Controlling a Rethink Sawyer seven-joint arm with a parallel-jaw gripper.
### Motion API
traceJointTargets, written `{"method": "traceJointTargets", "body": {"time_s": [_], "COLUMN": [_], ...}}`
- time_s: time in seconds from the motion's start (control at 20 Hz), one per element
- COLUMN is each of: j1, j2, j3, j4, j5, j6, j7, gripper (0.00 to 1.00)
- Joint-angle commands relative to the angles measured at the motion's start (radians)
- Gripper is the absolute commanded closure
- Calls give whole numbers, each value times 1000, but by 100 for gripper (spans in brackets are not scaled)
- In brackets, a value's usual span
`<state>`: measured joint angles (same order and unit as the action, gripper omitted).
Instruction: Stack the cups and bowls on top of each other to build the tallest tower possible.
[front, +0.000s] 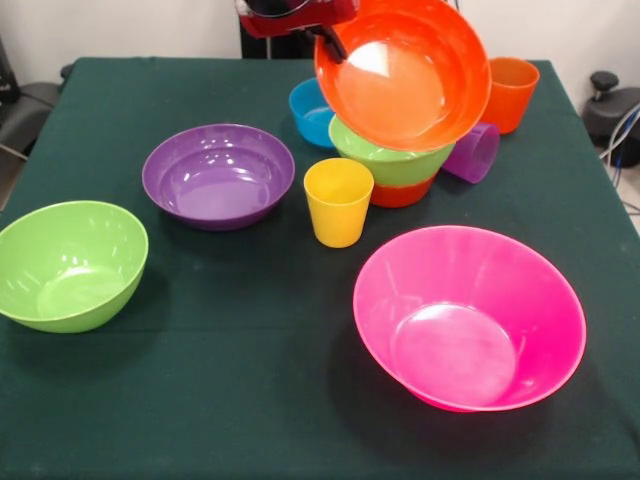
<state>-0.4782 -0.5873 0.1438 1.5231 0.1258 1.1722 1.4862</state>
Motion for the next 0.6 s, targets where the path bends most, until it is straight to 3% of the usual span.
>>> {"method": "traceJointTargets", "body": {"time_s": [0.05, 0.6], "j1": [-25, -40], "j2": [73, 100], "j3": [79, 117], "j4": [-52, -35], "j5": [-103, -113], "j6": [82, 31], "j7": [-96, -84], "gripper": [100, 100]}}
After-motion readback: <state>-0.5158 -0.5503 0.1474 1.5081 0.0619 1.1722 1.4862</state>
